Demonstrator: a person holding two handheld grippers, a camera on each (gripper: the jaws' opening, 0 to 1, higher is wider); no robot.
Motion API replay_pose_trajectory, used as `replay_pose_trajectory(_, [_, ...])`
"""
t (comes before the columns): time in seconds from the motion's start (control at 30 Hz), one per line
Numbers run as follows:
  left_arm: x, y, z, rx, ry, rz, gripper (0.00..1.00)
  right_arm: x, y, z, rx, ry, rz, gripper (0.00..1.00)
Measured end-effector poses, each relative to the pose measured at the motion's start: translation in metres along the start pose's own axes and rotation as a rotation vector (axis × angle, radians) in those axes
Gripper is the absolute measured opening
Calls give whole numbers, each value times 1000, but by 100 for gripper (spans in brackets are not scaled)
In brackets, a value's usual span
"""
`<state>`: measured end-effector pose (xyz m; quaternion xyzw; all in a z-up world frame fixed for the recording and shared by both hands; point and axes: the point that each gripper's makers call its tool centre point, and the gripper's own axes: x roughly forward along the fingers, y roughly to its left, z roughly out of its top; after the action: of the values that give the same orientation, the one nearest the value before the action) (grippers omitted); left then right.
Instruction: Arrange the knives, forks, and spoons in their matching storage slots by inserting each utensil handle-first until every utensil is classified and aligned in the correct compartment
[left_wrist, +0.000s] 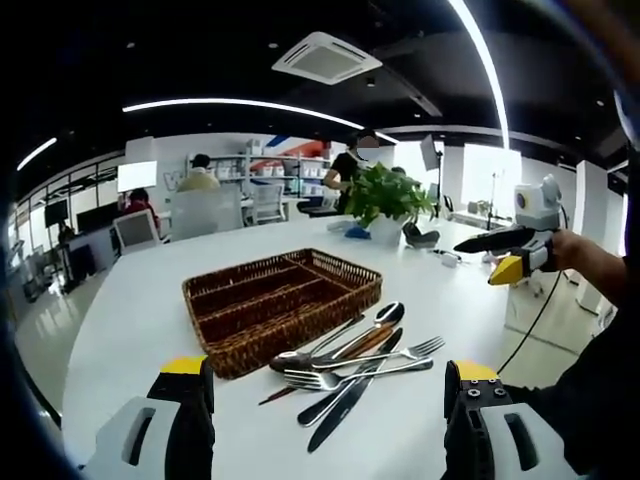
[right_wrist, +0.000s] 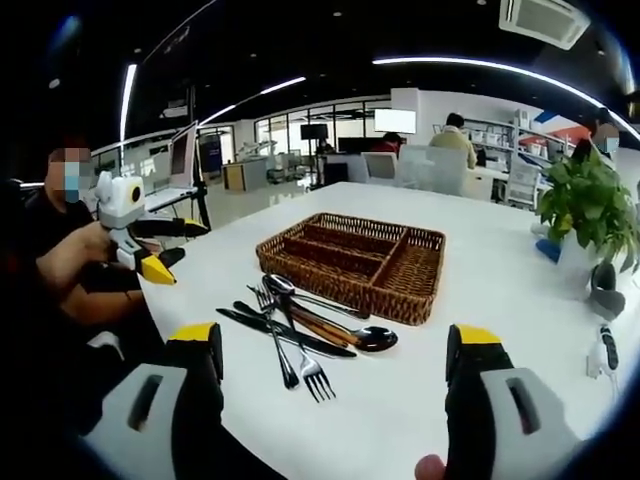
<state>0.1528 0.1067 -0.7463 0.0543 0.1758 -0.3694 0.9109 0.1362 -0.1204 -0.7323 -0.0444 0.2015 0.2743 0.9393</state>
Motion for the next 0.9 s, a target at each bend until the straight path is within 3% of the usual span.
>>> replay_pose_trajectory(0.6, [-2,1,0,6,6,-3,100,0,1,1,-30,12,-9,95])
replay_pose_trajectory(0.9, [-1,2,-2,4,2,-2,100,1,3,-7,-28,30,6,88])
